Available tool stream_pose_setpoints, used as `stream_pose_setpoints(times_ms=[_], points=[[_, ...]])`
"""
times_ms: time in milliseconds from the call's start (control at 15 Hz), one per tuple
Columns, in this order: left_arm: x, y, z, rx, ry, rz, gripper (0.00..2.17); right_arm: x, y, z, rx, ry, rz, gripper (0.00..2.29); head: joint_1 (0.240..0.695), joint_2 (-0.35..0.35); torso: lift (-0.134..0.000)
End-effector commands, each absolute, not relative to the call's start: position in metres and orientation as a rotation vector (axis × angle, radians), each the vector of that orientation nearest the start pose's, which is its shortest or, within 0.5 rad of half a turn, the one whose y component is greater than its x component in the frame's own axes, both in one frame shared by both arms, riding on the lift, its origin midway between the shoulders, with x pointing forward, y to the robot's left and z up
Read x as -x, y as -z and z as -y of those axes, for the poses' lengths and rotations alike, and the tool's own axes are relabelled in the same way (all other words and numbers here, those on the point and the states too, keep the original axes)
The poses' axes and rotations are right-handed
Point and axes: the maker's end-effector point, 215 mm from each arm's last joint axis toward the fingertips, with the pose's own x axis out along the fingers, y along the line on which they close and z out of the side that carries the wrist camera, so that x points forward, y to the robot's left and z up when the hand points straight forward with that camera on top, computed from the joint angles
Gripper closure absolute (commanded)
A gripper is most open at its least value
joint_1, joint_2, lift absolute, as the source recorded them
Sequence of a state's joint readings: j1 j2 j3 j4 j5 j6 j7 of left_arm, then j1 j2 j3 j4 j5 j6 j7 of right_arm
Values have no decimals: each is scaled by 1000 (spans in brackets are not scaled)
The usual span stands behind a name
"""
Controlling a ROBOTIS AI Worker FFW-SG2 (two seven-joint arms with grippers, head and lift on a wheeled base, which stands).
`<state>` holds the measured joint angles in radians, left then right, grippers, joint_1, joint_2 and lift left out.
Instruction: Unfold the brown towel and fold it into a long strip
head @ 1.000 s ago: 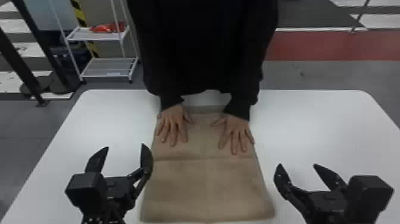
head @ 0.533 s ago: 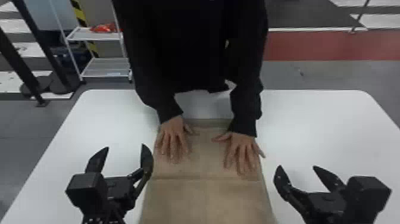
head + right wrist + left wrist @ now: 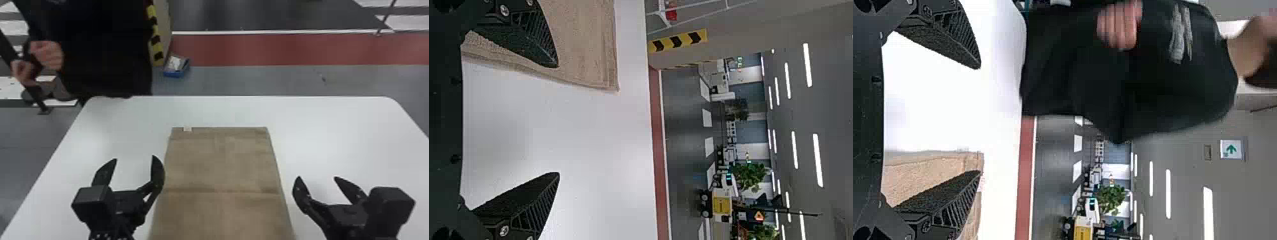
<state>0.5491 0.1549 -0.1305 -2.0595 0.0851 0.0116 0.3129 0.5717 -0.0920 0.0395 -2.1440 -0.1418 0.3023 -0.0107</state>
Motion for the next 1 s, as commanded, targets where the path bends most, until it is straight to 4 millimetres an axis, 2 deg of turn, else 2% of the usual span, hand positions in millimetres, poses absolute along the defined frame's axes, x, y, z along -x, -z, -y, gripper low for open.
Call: stream_pose_setpoints(times_ms=[0, 133, 267, 733, 933], points=[[-424, 363, -235, 0, -126, -92, 137, -414, 409, 200, -71, -96, -313, 110, 695, 39, -124], [-424, 364, -235, -1, -126, -93, 137, -420, 413, 195, -76, -103, -314, 110, 695, 45, -124], [-425, 367, -235, 1, -124, -98, 137, -435, 417, 185, -81, -118, -312, 113, 695, 51, -124], [-425, 373, -234, -3, -118, -108, 137, -511, 414, 148, -83, -184, -282, 113, 695, 87, -124], [-431, 378, -230, 4, -101, -115, 137, -546, 417, 144, -90, -199, -305, 113, 695, 100, -124]])
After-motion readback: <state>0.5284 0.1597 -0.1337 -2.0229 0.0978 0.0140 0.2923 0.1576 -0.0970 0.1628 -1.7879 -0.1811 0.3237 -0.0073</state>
